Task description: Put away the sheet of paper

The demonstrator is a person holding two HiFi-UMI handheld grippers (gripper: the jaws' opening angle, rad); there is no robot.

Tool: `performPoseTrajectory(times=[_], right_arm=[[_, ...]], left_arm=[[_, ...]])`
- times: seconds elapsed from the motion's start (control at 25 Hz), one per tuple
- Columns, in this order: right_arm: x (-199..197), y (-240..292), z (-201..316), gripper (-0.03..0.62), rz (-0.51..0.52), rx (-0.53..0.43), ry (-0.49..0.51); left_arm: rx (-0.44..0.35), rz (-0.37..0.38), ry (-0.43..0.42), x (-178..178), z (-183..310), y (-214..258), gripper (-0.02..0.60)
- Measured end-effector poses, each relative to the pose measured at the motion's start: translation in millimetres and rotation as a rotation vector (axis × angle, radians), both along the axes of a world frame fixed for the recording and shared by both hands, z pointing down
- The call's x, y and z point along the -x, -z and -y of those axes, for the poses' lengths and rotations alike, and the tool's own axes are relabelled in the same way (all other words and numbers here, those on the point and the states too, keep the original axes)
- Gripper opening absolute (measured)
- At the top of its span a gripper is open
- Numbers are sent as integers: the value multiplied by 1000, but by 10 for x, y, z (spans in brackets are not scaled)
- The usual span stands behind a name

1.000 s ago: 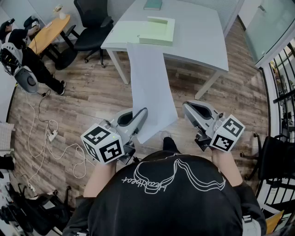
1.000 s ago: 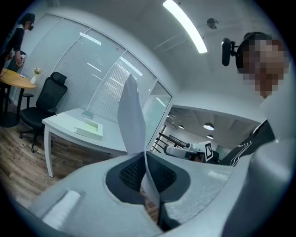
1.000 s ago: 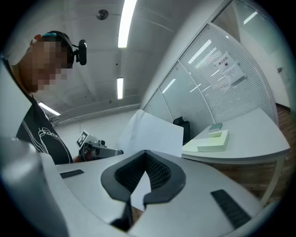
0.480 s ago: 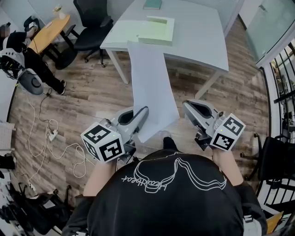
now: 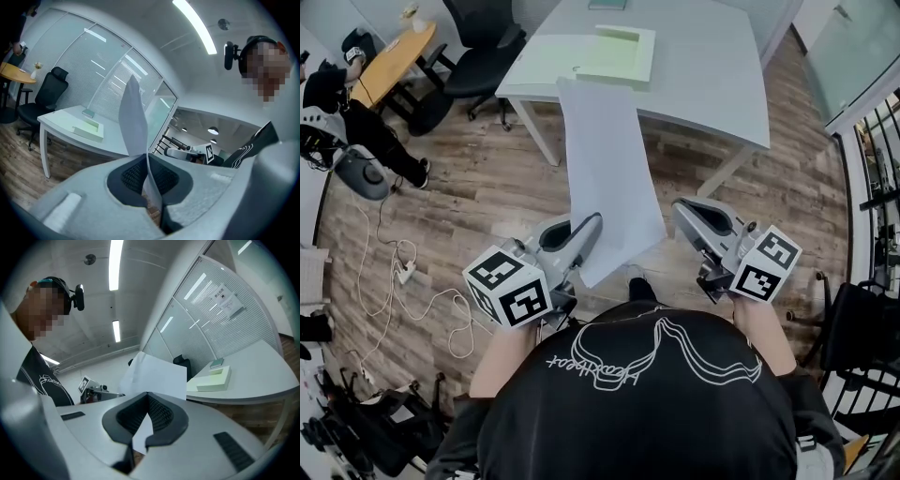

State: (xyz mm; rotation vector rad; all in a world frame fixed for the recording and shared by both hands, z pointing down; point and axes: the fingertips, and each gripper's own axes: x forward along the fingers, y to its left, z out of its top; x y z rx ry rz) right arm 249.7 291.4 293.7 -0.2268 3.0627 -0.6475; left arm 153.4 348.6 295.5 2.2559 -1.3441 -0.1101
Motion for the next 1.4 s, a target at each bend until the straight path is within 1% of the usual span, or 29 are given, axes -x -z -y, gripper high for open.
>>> performPoseTrajectory(times=[0.12, 0.28, 0.52, 0.72, 0.8, 0.96, 1.12, 1.28, 1.4], right_arm=[[60, -50, 176, 9, -27, -1, 5], [140, -99, 413, 9, -38, 9, 17], [218, -46, 849, 9, -26, -4, 46], [316, -128, 1431, 9, -20, -1, 78], [345, -99, 1607, 9, -17, -5, 91], [365, 39, 1647, 9, -5, -33, 106], [373, 31, 1696, 9, -2, -45, 101], [392, 1, 1840, 9, 15, -34, 76], [441, -72, 2002, 9, 14, -3, 57]], left_arm=[[12, -4, 5, 30, 184, -45, 11], [23, -10, 16, 93, 433, -91, 11], [24, -9, 49, 191, 894, -56, 11], [23, 13, 82, 289, 1456, -82, 11], [9, 21, 96, 314, 1619, -20, 11], [-23, 34, 103, 286, 1643, 116, 11], [-20, 46, 98, 279, 1646, 84, 11], [-18, 55, 88, 355, 1758, 54, 11], [-24, 51, 72, 433, 1935, 53, 11]])
